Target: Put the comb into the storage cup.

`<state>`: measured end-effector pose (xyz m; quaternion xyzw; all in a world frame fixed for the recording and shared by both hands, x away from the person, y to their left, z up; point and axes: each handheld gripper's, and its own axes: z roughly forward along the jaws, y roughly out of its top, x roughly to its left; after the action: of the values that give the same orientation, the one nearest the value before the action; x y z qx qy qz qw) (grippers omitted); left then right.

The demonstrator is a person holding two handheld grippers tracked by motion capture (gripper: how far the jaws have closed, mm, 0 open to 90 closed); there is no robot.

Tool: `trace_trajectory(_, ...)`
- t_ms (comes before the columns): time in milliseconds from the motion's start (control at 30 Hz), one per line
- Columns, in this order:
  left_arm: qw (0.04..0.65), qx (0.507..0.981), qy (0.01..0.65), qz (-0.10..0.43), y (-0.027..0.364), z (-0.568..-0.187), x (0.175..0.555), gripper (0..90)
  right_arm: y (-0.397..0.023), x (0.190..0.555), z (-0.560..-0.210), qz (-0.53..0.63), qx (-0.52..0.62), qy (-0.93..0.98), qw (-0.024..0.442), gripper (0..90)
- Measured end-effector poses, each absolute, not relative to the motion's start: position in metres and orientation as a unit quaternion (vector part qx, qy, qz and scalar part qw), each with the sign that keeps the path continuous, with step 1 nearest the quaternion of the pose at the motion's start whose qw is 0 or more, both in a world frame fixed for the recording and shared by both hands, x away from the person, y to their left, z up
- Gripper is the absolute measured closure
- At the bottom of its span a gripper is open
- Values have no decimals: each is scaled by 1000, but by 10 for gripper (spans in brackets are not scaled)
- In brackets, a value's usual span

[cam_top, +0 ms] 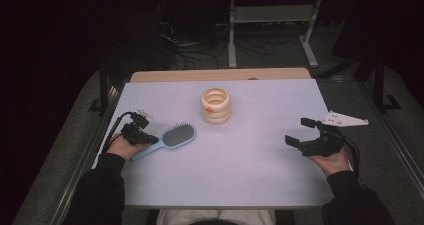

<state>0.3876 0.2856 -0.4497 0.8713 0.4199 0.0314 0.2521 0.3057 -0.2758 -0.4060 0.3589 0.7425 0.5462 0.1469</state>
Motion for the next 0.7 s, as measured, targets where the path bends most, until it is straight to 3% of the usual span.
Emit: trace_trajectory(700,258,878,401,44,282,-441,371,900,-276,305,-406,545,361,742,148,0)
